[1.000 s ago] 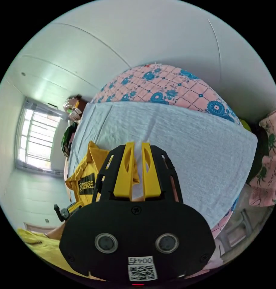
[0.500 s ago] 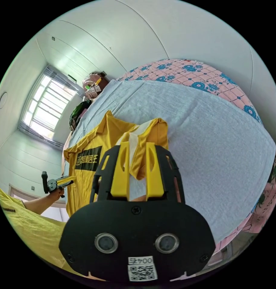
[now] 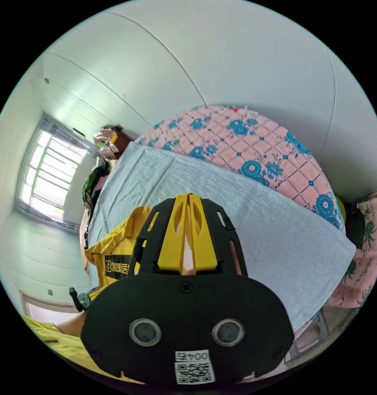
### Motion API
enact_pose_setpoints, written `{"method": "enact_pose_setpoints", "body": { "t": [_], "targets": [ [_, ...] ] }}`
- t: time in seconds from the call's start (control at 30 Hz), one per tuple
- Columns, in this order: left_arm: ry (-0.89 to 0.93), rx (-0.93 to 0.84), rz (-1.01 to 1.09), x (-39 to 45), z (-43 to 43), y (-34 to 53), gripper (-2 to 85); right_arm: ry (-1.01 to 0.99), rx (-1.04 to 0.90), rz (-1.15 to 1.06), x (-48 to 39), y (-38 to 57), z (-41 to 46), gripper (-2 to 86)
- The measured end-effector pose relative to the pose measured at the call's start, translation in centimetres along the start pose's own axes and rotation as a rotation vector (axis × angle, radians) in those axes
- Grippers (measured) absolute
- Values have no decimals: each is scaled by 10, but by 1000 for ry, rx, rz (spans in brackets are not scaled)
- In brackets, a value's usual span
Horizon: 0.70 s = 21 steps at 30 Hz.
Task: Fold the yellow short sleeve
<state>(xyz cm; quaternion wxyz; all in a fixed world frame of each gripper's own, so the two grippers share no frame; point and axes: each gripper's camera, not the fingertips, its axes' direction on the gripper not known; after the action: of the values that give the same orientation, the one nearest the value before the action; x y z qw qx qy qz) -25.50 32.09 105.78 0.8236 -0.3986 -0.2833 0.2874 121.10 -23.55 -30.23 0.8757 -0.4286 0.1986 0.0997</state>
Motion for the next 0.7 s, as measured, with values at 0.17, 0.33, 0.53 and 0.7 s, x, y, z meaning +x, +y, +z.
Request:
{"method": "enact_pose_setpoints", "body": {
  "t": [0.17, 0.33, 0.53, 0.7],
  "targets": [
    [8, 1, -5, -4, 6, 7, 26, 18, -185, 147, 33, -12, 53, 64],
    [5, 7, -15, -7, 13, 12, 26, 4, -17, 88, 11, 37, 16, 49],
    [-14, 12, -28, -9, 22, 18, 30, 40, -218, -287, -125, 164, 25, 2],
    [-3, 8, -24, -17, 31, 20, 39, 45, -436, -493, -235, 273, 75, -4]
  ]
}}
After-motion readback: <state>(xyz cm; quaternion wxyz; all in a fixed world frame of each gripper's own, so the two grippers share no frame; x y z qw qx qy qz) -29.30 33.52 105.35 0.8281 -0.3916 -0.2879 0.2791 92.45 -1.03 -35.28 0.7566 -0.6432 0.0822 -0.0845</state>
